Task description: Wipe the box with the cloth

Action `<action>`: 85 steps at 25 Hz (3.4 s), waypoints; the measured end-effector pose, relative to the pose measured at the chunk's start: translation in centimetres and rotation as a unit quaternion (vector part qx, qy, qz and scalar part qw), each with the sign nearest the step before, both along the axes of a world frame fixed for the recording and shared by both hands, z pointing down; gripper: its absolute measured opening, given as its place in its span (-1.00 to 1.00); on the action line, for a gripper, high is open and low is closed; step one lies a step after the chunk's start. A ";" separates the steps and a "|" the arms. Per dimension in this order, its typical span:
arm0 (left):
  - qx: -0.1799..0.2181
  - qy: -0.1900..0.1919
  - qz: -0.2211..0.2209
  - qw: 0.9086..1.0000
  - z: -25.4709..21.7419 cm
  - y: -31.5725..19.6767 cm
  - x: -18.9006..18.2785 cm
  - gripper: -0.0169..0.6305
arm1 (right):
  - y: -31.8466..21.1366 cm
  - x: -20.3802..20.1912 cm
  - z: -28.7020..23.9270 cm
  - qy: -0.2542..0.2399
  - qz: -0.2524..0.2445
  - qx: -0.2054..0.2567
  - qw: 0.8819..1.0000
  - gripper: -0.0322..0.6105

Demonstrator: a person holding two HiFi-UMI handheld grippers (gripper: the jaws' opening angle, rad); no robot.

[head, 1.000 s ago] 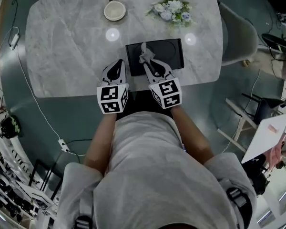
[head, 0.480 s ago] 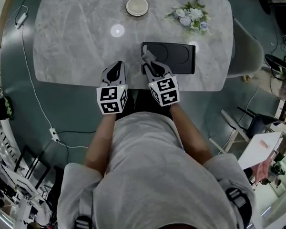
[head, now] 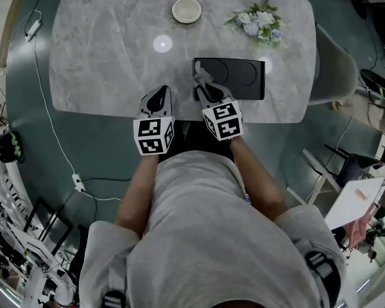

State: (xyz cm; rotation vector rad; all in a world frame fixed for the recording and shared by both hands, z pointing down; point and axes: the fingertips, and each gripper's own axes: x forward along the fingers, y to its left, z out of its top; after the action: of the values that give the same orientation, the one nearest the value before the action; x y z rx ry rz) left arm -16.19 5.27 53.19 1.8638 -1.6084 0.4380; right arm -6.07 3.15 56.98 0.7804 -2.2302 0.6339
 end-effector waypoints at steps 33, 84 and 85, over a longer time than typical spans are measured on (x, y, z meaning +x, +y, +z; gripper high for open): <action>-0.012 -0.015 0.165 0.986 0.0 -5.1 13.7 -0.87 | -3.1 12.2 0.1 -0.007 0.139 0.011 0.990 -0.71; -0.002 -0.027 0.044 0.999 -1.5 -9.5 8.2 -0.87 | -5.9 6.6 -5.2 -0.061 0.007 0.032 0.998 -0.71; -0.003 -0.026 0.039 0.999 -1.5 -9.5 7.3 -0.87 | -5.8 5.6 -5.2 -0.062 0.002 0.027 0.998 -0.71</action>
State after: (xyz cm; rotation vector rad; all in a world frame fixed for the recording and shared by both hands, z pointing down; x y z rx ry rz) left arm -8.90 -4.19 51.66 1.9314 -1.5697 0.5288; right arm -0.45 -2.64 51.81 0.7910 -2.3684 0.6416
